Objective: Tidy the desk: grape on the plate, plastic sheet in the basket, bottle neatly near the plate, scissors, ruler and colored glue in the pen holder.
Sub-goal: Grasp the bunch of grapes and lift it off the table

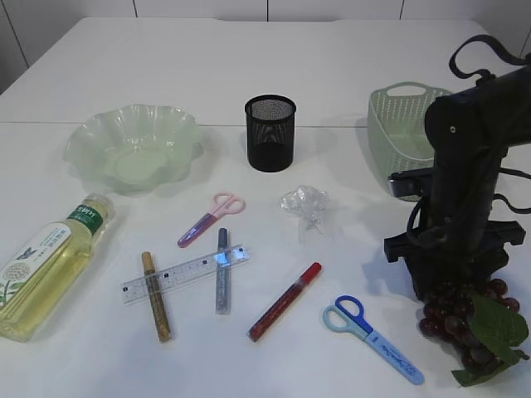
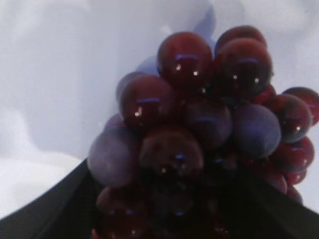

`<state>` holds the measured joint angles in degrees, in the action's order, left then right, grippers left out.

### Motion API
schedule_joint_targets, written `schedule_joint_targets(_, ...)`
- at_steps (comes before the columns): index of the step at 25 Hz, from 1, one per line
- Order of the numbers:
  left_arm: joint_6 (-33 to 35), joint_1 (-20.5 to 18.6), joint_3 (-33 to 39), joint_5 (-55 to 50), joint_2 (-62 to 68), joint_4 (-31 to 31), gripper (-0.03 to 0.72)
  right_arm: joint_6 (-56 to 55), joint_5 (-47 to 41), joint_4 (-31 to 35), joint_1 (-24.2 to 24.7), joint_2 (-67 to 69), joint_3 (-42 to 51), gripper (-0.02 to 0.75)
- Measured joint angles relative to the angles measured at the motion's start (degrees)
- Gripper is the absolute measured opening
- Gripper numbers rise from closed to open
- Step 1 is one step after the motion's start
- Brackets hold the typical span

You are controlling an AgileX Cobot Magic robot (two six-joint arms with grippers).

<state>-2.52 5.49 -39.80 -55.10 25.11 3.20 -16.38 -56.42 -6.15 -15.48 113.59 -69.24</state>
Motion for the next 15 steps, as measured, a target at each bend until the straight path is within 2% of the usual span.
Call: schedule_joint_targets(15, 0.00, 0.00, 0.00, 0.00, 0.00, 0.54, 0.489, 0.00, 0.78, 0.84, 0.00, 1.38, 0.00, 0.556)
